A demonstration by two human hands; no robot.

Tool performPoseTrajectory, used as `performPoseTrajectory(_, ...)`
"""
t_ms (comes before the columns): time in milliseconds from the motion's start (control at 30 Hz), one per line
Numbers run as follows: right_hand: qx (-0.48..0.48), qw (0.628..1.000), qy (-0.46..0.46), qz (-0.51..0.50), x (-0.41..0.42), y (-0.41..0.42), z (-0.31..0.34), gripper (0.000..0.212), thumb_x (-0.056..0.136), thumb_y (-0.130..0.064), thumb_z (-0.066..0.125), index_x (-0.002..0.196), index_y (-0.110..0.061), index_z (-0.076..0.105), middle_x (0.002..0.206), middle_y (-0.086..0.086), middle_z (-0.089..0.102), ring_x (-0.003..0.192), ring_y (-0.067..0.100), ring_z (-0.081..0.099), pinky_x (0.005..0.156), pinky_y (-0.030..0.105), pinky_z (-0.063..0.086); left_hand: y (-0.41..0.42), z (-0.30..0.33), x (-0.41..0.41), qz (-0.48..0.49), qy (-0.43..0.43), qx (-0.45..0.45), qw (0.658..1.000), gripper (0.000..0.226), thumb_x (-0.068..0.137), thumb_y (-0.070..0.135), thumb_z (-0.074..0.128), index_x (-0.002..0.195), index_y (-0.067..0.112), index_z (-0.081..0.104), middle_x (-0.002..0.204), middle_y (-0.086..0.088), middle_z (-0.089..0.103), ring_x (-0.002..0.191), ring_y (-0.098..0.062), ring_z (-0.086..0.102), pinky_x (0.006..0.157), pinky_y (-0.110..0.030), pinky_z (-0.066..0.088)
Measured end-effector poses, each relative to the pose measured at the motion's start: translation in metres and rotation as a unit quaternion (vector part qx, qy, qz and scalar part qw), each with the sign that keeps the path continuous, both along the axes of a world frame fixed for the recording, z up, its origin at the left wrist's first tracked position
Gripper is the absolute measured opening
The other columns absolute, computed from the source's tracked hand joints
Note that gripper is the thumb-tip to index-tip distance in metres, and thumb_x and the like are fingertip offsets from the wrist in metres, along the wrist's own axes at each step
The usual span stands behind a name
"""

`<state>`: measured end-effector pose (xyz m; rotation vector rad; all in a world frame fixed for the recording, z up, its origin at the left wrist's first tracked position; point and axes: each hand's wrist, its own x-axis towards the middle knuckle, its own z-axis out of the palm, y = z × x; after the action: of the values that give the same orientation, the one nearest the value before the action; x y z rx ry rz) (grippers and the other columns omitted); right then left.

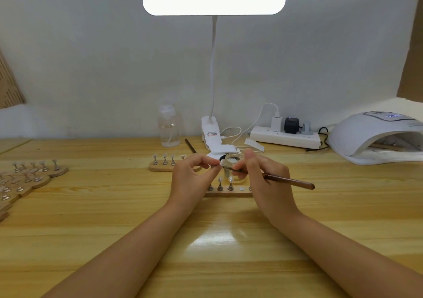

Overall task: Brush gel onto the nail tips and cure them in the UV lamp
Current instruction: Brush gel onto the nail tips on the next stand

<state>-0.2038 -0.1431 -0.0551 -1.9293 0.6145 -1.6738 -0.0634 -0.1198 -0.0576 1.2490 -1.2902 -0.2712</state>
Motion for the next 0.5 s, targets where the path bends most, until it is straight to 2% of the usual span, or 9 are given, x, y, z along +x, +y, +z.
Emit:
performPoseTrajectory(100, -0.017, 0.999, 0.024, -0.013, -0.0001, 0.0009, 0.0016, 0.026, 0.091, -0.034, 0.044, 0.072, -0.034, 0.062, 0.063, -0.018, 0.063, 0.067, -0.003, 0.063, 0.06, 0.007, 0.045, 0.0005, 0.0005, 0.0, -0.001, -0.001, 0.008, 1.0, 0.019, 0.073, 0.01, 0.074, 0.065, 0.026, 0.066, 0.069, 0.012, 0.064, 0.077, -0.008, 0.059, 0.075, -0.013, 0.044)
performPoseTrajectory(233, 0.052, 0.998, -0.013, 0.023, 0.0003, 0.0025, 0.0017, 0.034, 0.083, -0.045, 0.045, 0.063, -0.027, 0.065, 0.057, -0.015, 0.065, 0.056, -0.001, 0.063, 0.055, 0.007, 0.045, 0.0007, 0.0006, -0.0002, -0.001, -0.008, 0.003, 1.0, 0.022, 0.073, 0.01, 0.074, 0.063, 0.027, 0.065, 0.066, 0.015, 0.063, 0.075, -0.006, 0.058, 0.072, -0.008, 0.042)
performPoseTrajectory(367, -0.004, 1.0, 0.008, -0.013, 0.0007, 0.0013, 0.0024, 0.029, 0.093, -0.033, 0.045, 0.071, -0.029, 0.064, 0.061, -0.019, 0.063, 0.066, -0.005, 0.062, 0.06, 0.005, 0.043, 0.0001, -0.0002, 0.0002, -0.003, -0.012, 0.002, 1.0, 0.023, 0.073, 0.009, 0.074, 0.063, 0.028, 0.065, 0.067, 0.014, 0.063, 0.075, -0.006, 0.057, 0.072, -0.007, 0.041)
performPoseTrajectory(500, 0.055, 0.998, -0.013, 0.023, 0.0011, 0.0031, 0.0025, 0.033, 0.084, -0.042, 0.044, 0.063, -0.028, 0.065, 0.057, -0.016, 0.065, 0.057, -0.002, 0.063, 0.055, 0.006, 0.044, 0.0006, -0.0005, 0.0003, -0.005, -0.016, -0.003, 1.0, 0.026, 0.072, 0.007, 0.074, 0.063, 0.029, 0.064, 0.067, 0.013, 0.062, 0.074, -0.005, 0.056, 0.071, -0.006, 0.041)
